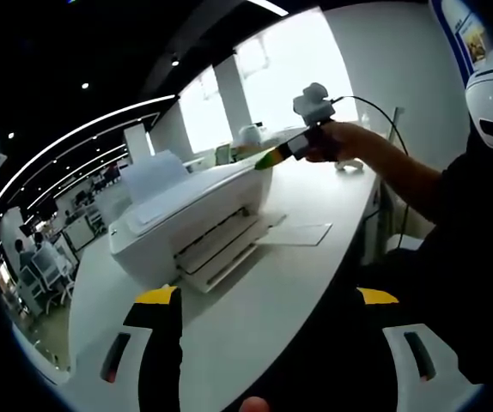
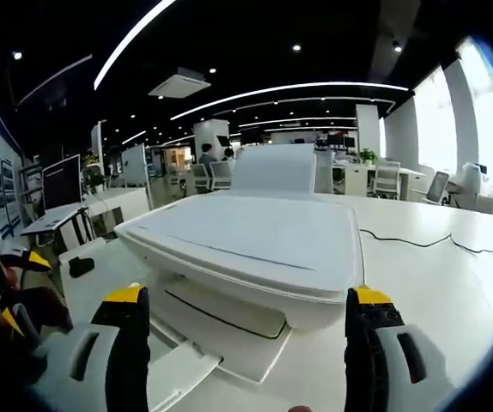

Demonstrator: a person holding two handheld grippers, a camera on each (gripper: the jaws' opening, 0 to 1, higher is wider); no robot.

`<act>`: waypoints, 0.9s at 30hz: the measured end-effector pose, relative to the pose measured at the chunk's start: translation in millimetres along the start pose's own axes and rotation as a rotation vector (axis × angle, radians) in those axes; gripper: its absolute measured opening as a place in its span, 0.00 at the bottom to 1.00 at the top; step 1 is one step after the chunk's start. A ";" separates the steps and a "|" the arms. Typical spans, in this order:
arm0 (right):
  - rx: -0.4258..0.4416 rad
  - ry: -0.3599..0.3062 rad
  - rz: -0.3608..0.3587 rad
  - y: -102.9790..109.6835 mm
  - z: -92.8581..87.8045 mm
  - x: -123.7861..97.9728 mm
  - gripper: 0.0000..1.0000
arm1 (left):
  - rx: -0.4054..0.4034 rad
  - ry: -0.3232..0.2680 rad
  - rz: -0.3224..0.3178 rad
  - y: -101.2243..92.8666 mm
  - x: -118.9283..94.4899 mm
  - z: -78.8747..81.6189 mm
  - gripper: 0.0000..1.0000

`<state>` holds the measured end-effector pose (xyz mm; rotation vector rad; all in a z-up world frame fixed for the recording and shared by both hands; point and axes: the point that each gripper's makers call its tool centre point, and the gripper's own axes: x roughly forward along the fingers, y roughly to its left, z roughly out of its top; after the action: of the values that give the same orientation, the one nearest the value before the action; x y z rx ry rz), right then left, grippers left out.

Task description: Remove the paper from the printer output slot and place it on top of the printer

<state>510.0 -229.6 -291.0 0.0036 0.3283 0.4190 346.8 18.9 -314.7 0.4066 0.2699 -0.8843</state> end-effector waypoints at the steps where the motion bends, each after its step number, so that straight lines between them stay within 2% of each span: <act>1: -0.004 0.004 0.000 0.3 -1.8 -1.0 0.90 | -0.001 0.001 0.000 0.0 0.1 -0.2 0.84; 20: -0.034 0.020 0.014 5.3 -8.1 -10.3 0.90 | 0.002 0.001 -0.001 -0.8 0.3 0.6 0.84; 27: -0.063 0.013 0.001 5.8 -3.9 -16.8 0.90 | 0.003 0.003 0.001 -0.6 0.2 0.5 0.84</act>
<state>492.0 -231.3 -289.0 -0.0605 0.3281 0.4305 346.5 18.2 -314.5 0.4104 0.2714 -0.8830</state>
